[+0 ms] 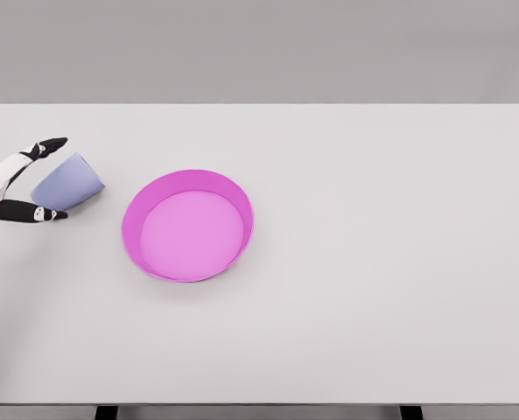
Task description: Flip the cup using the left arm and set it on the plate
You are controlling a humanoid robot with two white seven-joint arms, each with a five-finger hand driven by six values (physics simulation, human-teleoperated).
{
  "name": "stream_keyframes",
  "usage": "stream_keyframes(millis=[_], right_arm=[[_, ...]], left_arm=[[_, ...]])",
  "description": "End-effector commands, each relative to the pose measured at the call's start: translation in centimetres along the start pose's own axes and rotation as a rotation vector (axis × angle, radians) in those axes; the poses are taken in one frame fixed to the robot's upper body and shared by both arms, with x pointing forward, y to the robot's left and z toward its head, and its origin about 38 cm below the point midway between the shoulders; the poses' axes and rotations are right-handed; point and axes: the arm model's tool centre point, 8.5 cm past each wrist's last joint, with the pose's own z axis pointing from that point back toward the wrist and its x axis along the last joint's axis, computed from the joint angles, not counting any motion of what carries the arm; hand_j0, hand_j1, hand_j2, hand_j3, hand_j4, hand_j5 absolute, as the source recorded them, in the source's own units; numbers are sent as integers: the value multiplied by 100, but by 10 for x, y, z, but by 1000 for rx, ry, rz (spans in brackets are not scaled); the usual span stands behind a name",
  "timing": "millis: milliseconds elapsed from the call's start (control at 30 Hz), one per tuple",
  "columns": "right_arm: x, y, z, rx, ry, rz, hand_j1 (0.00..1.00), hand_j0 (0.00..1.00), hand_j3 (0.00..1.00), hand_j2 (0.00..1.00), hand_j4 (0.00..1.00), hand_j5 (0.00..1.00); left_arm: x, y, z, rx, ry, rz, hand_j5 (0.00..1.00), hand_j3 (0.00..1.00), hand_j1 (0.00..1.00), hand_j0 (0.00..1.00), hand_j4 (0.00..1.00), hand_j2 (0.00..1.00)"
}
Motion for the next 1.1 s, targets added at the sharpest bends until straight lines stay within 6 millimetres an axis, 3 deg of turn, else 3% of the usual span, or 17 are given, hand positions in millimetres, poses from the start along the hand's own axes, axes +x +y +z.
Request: stream_keyframes(millis=[0, 167, 567, 933, 1067], right_arm=[[0, 0, 0, 0, 0, 0, 100, 100, 100, 100, 100, 100], [1, 0, 0, 0, -3, 0, 100, 100, 100, 100, 100, 100], [0, 0, 0, 0, -1, 0, 100, 100, 100, 100, 100, 100], [0, 0, 0, 0, -1, 0, 100, 100, 100, 100, 100, 100], [0, 0, 0, 0, -1, 0, 100, 100, 100, 100, 100, 100]], left_arm=[[-2, 0, 0, 2, 13, 8, 100, 100, 100, 100, 100, 100], [-1, 1, -9, -5, 31, -72, 100, 100, 100, 100, 100, 100], [-1, 0, -26, -3, 78, -47, 100, 100, 100, 100, 100, 100], [0, -13, -38, -30, 74, -34, 100, 100, 100, 100, 100, 100], [8, -10, -46, -35, 55, -45, 100, 100, 100, 100, 100, 100]])
